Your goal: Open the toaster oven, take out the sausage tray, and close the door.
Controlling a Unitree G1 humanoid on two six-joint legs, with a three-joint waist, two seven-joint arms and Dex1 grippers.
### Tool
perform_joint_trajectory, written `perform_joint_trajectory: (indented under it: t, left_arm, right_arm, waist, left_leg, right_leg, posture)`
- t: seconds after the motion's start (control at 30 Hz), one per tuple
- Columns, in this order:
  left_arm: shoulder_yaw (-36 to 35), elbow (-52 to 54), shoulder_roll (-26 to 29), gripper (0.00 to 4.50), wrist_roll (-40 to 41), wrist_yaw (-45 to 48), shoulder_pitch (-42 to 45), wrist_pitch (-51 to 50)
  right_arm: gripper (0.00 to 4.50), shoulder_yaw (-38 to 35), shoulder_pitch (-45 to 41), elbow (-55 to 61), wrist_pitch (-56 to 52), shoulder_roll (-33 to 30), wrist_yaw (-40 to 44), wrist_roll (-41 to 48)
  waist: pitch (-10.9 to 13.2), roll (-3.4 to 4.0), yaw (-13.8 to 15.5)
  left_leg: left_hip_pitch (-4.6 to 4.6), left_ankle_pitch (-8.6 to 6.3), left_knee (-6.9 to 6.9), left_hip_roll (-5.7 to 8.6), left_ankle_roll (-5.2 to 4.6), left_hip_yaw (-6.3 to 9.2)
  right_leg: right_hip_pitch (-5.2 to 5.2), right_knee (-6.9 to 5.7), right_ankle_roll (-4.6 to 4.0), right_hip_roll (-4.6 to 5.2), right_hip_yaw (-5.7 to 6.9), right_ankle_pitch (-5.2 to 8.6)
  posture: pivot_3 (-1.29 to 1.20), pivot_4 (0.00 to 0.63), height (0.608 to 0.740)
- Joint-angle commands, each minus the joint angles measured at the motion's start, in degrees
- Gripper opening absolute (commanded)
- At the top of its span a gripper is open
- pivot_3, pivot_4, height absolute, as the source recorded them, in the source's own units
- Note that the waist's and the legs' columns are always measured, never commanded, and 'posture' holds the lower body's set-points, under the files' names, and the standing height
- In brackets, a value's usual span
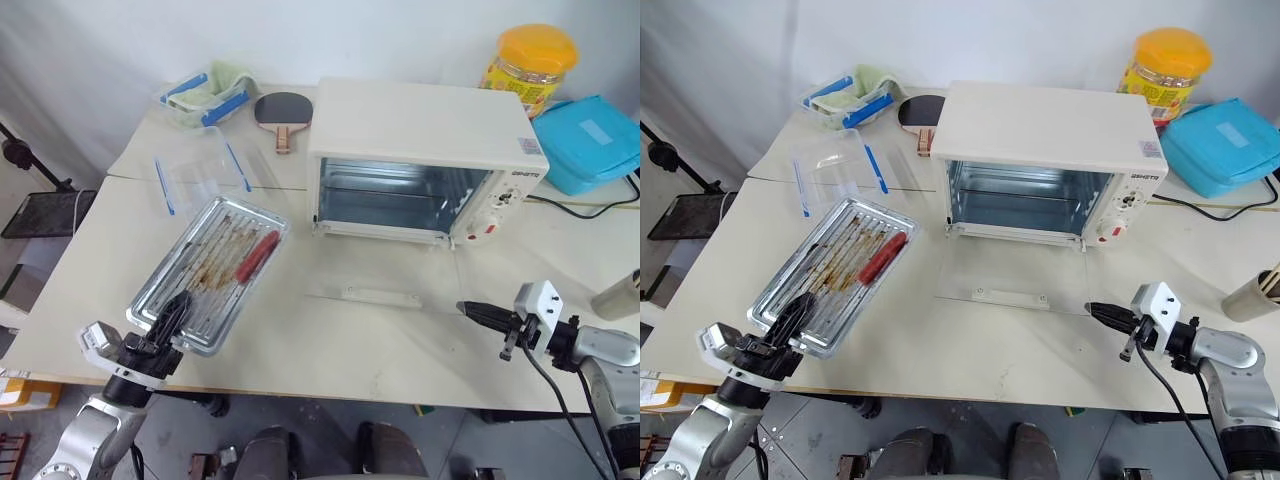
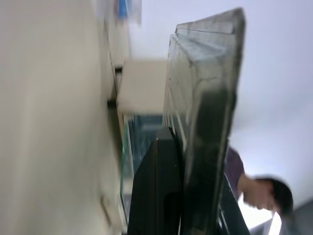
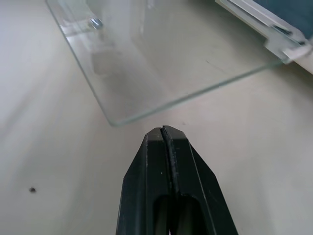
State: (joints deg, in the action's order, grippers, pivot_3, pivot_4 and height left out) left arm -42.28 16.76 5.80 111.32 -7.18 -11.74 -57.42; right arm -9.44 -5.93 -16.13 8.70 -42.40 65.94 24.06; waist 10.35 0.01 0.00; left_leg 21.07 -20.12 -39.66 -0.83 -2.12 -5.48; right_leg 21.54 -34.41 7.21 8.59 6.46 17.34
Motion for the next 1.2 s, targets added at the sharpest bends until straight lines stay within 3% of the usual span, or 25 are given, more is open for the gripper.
perform_joint_trajectory:
  t: [0.03, 0.23, 0.5, 0.63, 0.83, 0.97, 1.2]
  left_arm:
    - [-0.5, 4.7, -2.2, 0.00, 1.7, -2.6, 0.0, 4.2]
    - [1.8, 7.9, -4.0, 0.00, 1.7, -4.5, -0.9, 7.2]
    - [5.5, 11.9, -5.9, 0.00, 1.7, -6.0, -3.9, 10.6]
    - [8.6, 11.6, -2.1, 0.00, 1.7, -4.3, -5.6, 8.6]
    - [12.4, 6.9, 6.3, 0.00, 1.7, -0.9, -4.0, 3.1]
    - [14.5, 1.2, 11.5, 0.00, 1.7, 1.8, 1.2, -1.8]
    - [25.3, -17.6, 24.2, 0.00, 1.7, 6.3, 18.4, -16.2]
  right_arm:
    - [0.02, -2.1, -1.5, 0.9, -1.0, 1.0, 2.1, 3.7]
    - [0.02, -6.0, -3.0, 8.3, -9.5, 2.1, -0.9, 10.5]
    - [0.02, -12.2, -8.5, 20.9, -17.2, 4.6, -12.7, 18.3]
    - [0.02, -11.1, -7.5, 25.4, -17.4, 3.8, -10.9, 17.7]
    - [0.02, -12.5, 1.2, 31.6, -19.1, 0.9, -7.7, 16.9]
    - [0.87, -15.4, 10.3, 35.2, -19.2, -0.4, -4.7, 17.4]
    - [3.15, -22.1, 22.4, 37.8, -14.1, 1.7, -5.4, 13.2]
  waist:
    - [0.0, 0.00, 0.0]
    - [0.0, 0.01, 0.1]
    - [0.0, 0.01, 0.1]
    - [0.0, 0.01, 0.5]
    - [0.0, 0.03, 1.4]
    - [0.0, 0.04, 1.5]
    - [-0.1, 0.14, 1.6]
  left_leg:
    - [0.01, 0.00, 0.00, 0.00, -0.01, 0.00]
    - [0.04, -0.02, 0.00, -0.02, -0.04, 0.00]
    - [0.11, -0.13, 0.03, -0.05, 0.01, 0.01]
    - [0.14, -0.17, 0.07, -0.09, 0.00, 0.03]
    - [0.17, -0.26, 0.06, 0.05, -0.19, -0.01]
    - [0.17, -0.25, 0.06, 0.13, -0.23, 0.05]
    - [0.11, -0.20, 0.06, 0.10, -0.19, -0.01]
  right_leg:
    - [0.00, 0.04, 0.00, -0.01, 0.00, 0.00]
    - [0.00, 0.13, 0.00, -0.02, 0.02, 0.00]
    - [0.01, 0.33, 0.01, 0.01, 0.01, -0.01]
    - [0.02, 0.41, 0.01, -0.05, 0.05, -0.01]
    - [0.01, 0.44, 0.01, -0.13, 0.04, -0.01]
    - [-0.03, 0.45, 0.00, -0.12, 0.00, 0.00]
    - [0.01, 0.30, 0.02, -0.25, -0.01, -0.01]
  posture:
    - [0.00, 0.150, 0.740]
    - [0.00, 0.150, 0.740]
    - [0.00, 0.150, 0.740]
    - [0.00, 0.150, 0.740]
    - [0.00, 0.150, 0.740]
    - [0.00, 0.150, 0.740]
    - [0.00, 0.150, 0.740]
